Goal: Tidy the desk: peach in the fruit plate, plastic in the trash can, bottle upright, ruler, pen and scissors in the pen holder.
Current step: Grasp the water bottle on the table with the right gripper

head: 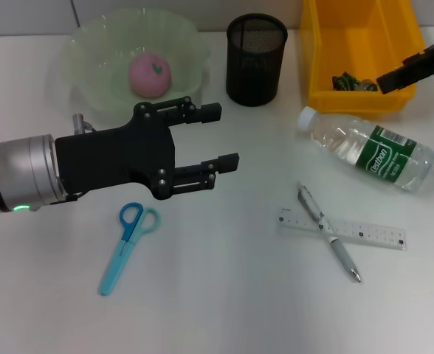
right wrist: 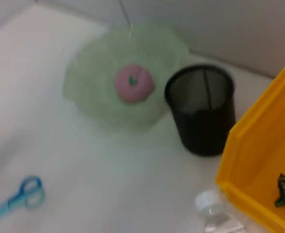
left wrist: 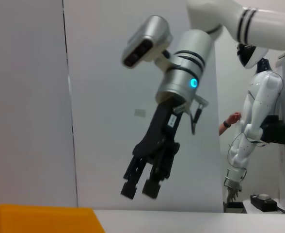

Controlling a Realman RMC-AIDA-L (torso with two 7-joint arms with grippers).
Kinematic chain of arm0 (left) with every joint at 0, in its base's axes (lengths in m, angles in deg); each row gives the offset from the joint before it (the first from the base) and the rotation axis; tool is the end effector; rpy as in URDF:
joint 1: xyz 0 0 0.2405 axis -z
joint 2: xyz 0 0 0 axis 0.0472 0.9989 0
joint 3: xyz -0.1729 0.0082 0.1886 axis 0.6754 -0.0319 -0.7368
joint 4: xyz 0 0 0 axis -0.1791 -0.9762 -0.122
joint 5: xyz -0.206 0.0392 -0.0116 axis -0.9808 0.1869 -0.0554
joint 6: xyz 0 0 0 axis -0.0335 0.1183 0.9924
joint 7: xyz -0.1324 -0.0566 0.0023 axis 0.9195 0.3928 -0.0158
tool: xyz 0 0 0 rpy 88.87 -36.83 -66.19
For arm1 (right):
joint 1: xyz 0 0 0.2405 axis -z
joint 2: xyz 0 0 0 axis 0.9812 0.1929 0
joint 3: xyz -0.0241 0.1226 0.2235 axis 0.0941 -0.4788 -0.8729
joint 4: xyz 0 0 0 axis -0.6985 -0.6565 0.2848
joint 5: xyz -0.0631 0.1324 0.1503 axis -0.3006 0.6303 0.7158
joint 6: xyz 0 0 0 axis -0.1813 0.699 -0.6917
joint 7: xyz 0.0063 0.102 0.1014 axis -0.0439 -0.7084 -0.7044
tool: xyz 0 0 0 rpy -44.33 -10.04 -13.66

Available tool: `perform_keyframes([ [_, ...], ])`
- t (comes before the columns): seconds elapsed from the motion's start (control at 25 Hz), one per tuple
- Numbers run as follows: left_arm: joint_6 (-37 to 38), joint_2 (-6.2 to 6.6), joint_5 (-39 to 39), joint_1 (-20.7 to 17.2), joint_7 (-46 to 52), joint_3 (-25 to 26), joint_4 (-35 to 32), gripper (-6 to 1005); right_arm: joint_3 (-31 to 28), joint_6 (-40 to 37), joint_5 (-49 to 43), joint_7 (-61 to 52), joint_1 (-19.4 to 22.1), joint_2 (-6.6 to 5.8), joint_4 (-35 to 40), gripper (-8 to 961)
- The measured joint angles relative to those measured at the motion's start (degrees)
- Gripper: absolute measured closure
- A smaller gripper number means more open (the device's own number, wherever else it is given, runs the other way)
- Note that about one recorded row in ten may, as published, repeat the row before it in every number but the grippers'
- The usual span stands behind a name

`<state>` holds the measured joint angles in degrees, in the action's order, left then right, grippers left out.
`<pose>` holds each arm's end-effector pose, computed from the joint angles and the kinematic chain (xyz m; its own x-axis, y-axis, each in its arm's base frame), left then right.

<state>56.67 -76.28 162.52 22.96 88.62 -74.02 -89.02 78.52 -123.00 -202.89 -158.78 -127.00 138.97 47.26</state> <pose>-0.2166 0.3100 -0.0187 0.7652 -0.0494 0.6419 0.1145 -0.9707 -0.2111 0.1795 0.4030 0.1183 0.7328 -0.6784 -0.0530 -0.6550 -0.6822 -0.3249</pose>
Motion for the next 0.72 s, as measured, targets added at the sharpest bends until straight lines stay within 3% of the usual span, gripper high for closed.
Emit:
perform_keyframes([
  [0.16,0.1,0.0,-0.1,0.0,0.0,-0.3,0.0,302,4.1,2.1,-3.1,-0.2,-2.7,0.62,-2.6,151],
  [0.48,0.1,0.0,-0.2,-0.2,-0.1,-0.4,0.0,303,10.8,11.6,-4.6,-0.2,-4.3,1.6,-9.2,148],
  [0.72,0.1,-0.08,-0.3,-0.3,-0.1,-0.4,0.0,304,12.8,9.8,-6.9,-0.2,-3.9,1.98,-9.5,145],
])
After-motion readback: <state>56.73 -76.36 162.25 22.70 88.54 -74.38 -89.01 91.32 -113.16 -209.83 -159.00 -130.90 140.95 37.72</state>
